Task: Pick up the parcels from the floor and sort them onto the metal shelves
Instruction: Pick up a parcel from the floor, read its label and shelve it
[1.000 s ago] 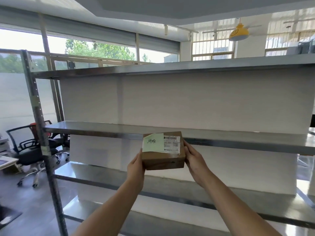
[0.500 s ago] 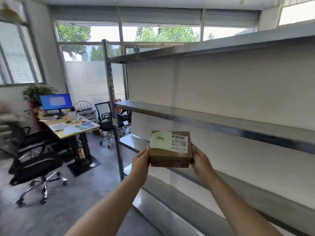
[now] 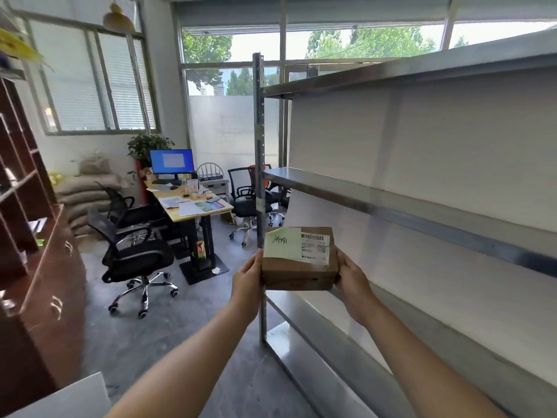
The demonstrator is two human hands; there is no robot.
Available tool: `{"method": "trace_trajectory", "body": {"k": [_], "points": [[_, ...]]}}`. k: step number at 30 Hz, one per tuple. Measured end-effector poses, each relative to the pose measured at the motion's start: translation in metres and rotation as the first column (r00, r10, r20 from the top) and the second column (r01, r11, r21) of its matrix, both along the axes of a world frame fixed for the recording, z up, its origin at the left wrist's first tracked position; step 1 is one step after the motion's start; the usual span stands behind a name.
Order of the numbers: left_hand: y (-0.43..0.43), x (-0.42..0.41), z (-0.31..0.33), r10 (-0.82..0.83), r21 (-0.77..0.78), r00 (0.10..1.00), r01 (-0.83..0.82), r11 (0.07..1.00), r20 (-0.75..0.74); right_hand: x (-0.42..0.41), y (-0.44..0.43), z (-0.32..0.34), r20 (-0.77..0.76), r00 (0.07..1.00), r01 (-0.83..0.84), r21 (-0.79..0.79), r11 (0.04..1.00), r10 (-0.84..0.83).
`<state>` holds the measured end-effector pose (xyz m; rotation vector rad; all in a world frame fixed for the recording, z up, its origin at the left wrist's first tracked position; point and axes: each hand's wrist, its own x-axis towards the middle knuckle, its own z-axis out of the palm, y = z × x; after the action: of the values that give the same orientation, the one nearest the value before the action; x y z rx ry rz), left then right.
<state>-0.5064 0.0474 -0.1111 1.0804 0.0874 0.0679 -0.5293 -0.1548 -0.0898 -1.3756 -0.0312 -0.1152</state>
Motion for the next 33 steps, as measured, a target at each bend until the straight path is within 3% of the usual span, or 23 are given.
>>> {"method": "trace_trajectory", "body": {"k": [8,17,33], "points": [[0.078,0.074,-0.003,0.061,0.12,0.997,-0.065,0.991,0.036,0.089,0.068,-0.007,-0.016,0.992,-0.126,0.049,0.991,0.127],[0.157,0.17,-0.026,0.059,0.054,0.998,-0.058,0.997,-0.014,0.184,0.144,-0.018,-0.044,0.987,-0.15,0.045,0.988,0.152],[0.205,0.244,-0.053,0.166,0.018,0.984,-0.166,0.986,-0.069,0.301,0.193,-0.065,-0.086,0.962,-0.257,0.03,0.966,0.259]]}}
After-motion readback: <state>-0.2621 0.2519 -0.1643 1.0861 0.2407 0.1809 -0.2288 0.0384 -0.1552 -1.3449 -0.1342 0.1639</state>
